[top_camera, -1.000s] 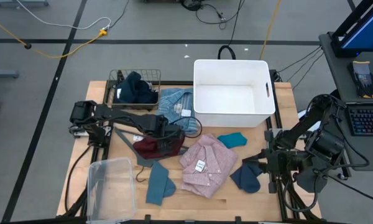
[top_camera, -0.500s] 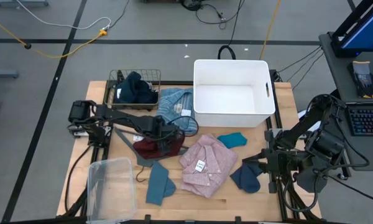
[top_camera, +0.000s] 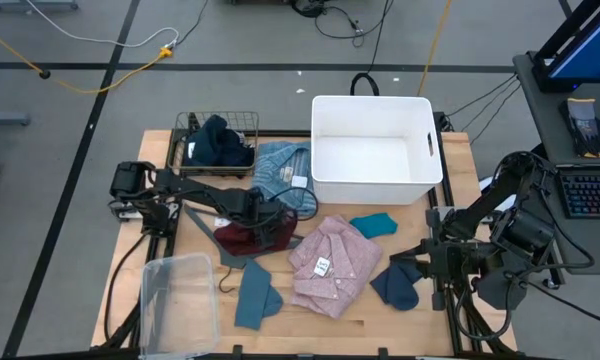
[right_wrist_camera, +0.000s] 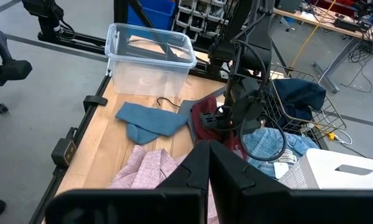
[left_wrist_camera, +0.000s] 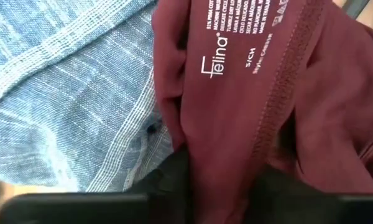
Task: Pick & Place Cloths
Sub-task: Put the red underwear into the gold wire basket
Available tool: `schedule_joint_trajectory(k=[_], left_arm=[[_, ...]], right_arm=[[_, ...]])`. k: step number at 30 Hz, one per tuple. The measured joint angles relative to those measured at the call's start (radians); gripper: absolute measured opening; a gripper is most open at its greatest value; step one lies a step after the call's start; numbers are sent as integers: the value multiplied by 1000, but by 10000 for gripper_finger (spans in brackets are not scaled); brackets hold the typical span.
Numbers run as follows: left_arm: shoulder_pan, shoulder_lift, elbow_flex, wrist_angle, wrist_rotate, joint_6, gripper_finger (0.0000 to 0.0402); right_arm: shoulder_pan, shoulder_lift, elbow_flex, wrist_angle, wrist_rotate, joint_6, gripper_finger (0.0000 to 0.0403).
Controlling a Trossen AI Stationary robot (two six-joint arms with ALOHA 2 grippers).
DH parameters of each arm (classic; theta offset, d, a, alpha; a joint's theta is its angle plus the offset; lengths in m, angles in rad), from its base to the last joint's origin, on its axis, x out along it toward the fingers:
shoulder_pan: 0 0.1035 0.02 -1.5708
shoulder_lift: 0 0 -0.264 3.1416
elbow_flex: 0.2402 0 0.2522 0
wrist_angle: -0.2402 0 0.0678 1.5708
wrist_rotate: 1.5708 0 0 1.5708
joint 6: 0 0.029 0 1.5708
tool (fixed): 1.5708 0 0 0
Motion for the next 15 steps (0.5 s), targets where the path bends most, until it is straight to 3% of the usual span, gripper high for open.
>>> schedule_joint_trajectory(k=[6,15], left_arm=[[0,-2,0,22,1,0,12],[-2,-165,30,6,-6,-21,4]], right_arm=[[0,0,0,16,0,0,0],[0,0,0,21,2,-1,0]])
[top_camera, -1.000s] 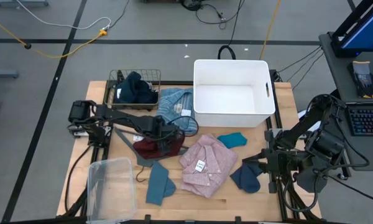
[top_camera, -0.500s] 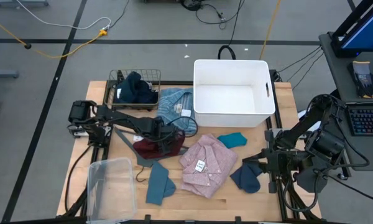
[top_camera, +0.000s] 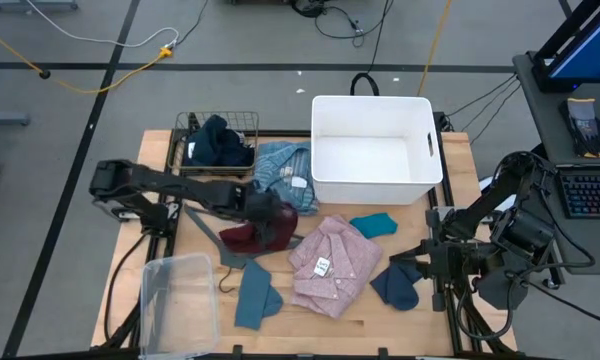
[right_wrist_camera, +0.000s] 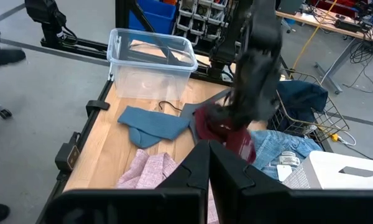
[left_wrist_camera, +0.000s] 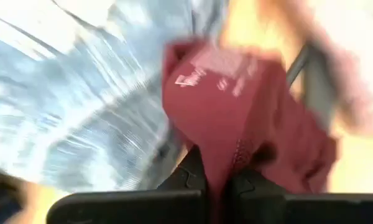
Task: Pick & Place Cloths
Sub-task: Put the red underwear into the gold wire basket
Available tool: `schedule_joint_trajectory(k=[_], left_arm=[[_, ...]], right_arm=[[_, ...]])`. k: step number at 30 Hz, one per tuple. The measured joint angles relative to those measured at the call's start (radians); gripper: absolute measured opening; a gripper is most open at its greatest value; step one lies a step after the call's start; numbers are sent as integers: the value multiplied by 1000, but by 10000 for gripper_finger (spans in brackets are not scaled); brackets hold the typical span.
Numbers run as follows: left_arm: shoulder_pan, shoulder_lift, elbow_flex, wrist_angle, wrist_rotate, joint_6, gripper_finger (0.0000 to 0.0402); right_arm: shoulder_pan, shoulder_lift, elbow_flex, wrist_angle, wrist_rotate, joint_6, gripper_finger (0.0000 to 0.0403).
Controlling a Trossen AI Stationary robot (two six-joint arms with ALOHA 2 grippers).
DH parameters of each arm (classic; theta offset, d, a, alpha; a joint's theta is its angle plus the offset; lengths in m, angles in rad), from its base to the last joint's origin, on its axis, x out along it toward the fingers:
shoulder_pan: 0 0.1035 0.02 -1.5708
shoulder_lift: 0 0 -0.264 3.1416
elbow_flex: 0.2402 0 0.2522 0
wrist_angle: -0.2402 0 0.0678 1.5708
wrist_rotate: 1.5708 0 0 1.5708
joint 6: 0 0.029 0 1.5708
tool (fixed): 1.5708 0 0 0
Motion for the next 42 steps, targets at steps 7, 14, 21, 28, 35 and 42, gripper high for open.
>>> schedule_joint_trajectory(k=[7,14,21,28,35,42], left_arm=[[-41,-223,130,-64,-143,0,2],[-125,-372,305,-59,-255,105,1],[-228,-422,449,118,-305,366,0],[-280,-455,470,420,-165,640,0],[-279,-467,470,645,286,724,0],[-279,-466,470,703,614,656,0]], right_arm=[[0,0,0,0,1,-3,0],[0,0,0,0,2,-8,0],[0,0,0,0,2,-27,0],[-28,0,0,0,2,-29,0],[-55,0,0,0,2,-80,0],[-55,0,0,0,2,-117,0]])
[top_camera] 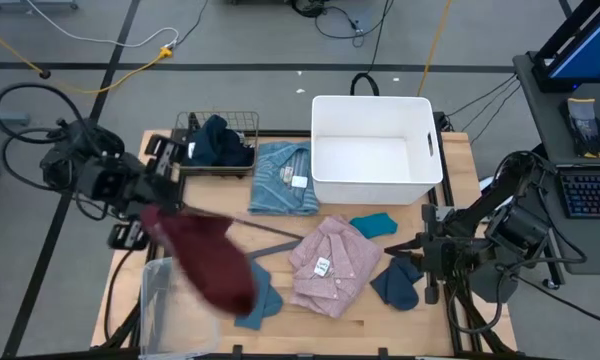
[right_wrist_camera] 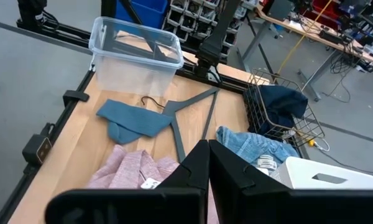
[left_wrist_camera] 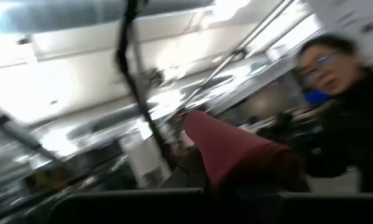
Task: Pick & Place Cloths
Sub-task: Put the red underwear into the gold wire basket
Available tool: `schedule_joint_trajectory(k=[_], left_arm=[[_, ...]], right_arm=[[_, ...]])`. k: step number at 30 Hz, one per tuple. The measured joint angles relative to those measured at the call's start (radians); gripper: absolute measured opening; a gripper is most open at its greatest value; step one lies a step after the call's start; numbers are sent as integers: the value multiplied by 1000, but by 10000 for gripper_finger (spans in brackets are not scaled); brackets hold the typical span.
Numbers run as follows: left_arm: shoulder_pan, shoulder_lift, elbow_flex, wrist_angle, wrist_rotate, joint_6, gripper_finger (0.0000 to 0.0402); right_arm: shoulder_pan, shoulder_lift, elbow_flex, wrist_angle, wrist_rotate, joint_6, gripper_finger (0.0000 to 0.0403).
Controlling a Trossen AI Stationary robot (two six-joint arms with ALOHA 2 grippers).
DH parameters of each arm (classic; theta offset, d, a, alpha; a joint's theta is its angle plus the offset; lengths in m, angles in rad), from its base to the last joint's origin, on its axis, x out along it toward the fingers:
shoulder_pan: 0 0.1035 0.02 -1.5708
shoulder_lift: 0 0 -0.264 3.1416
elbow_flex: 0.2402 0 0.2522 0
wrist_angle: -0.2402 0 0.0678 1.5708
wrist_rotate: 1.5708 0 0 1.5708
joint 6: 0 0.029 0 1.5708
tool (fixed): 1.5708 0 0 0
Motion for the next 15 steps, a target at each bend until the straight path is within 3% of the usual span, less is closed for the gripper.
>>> schedule_joint_trajectory(k=[5,15], left_arm=[[0,0,0,2,83,-10,0],[0,0,0,1,83,-29,0]], right_arm=[[0,0,0,0,0,-16,0],[0,0,0,0,0,-16,0]])
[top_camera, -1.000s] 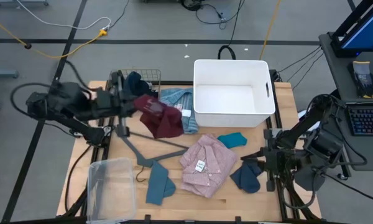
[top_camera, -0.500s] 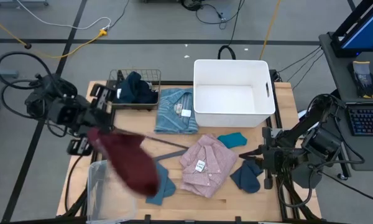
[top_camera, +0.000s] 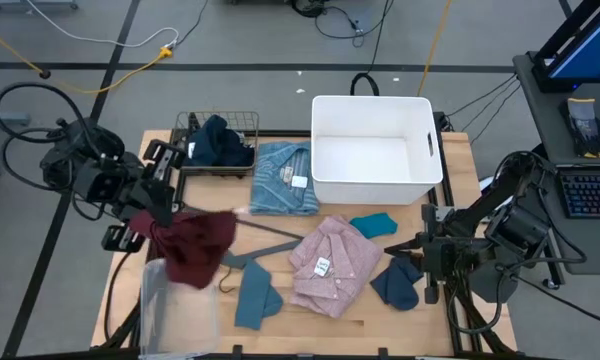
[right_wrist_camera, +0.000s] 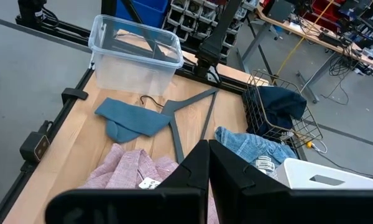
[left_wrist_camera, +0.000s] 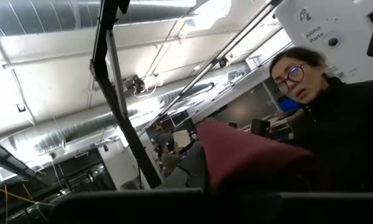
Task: Pick & Place Cloths
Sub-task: Put the red underwear into the gold wire basket
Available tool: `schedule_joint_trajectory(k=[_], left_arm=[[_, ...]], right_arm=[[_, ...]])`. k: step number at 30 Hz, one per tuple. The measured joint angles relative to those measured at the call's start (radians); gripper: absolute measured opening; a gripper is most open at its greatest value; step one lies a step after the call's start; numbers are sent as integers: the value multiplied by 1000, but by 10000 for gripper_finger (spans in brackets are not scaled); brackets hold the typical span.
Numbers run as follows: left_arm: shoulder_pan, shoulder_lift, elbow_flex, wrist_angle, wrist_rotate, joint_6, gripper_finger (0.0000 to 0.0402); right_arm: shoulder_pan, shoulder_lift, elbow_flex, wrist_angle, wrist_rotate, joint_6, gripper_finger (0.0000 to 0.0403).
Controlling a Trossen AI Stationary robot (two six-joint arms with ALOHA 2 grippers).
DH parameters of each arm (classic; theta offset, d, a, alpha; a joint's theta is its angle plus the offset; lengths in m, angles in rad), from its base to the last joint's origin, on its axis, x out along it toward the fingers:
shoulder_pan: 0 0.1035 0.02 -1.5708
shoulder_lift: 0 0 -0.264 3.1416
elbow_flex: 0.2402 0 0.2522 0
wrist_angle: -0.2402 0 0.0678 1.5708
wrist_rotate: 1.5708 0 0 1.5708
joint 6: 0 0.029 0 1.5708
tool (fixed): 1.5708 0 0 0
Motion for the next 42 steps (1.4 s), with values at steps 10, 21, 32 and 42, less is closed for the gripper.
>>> schedule_joint_trajectory(k=[10,21,32,42], left_arm=[[1,24,0,-273,-890,-101,0],[172,121,0,-423,-1483,73,0],[641,118,-1,-575,-1260,115,0],[1020,138,-1,-652,-901,-36,0]], right_arm=[[0,0,0,0,0,0,0],[0,0,0,0,0,0,0],[0,0,0,0,0,1,0],[0,0,0,0,0,1,0]])
